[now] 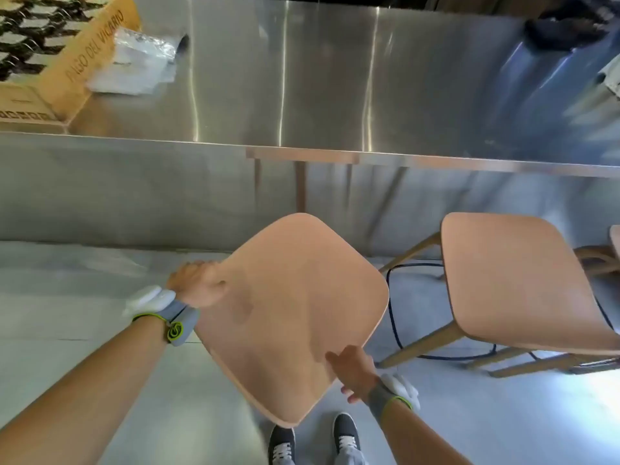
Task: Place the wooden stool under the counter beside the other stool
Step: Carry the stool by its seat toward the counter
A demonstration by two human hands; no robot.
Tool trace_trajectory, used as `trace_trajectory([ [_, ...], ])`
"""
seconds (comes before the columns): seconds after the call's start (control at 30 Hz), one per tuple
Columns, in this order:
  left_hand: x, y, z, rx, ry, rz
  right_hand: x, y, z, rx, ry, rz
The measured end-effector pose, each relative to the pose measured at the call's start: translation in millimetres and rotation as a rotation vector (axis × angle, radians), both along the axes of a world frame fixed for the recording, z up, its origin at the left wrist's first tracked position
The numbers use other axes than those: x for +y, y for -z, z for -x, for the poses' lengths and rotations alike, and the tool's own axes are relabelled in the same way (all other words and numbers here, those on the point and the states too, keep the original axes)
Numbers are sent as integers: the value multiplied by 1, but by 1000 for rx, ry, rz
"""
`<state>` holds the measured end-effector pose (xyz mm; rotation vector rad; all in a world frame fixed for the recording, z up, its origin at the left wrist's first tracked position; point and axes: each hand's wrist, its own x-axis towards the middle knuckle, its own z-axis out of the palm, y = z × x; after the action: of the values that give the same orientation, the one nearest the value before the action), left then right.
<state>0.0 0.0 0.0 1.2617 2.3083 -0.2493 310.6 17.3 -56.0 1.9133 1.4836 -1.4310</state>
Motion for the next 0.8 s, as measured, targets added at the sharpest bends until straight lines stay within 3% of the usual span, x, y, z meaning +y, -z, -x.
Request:
trace_trajectory([
  [0.3,33,65,32,-111,39,107,-14,56,4,83,742,-47],
  [0.53,70,117,41,-177,-11,76,-4,81,-4,348,988,-71],
  [0.8,71,139,38,-294,-197,-30,-4,82,-8,439,1002,-62],
])
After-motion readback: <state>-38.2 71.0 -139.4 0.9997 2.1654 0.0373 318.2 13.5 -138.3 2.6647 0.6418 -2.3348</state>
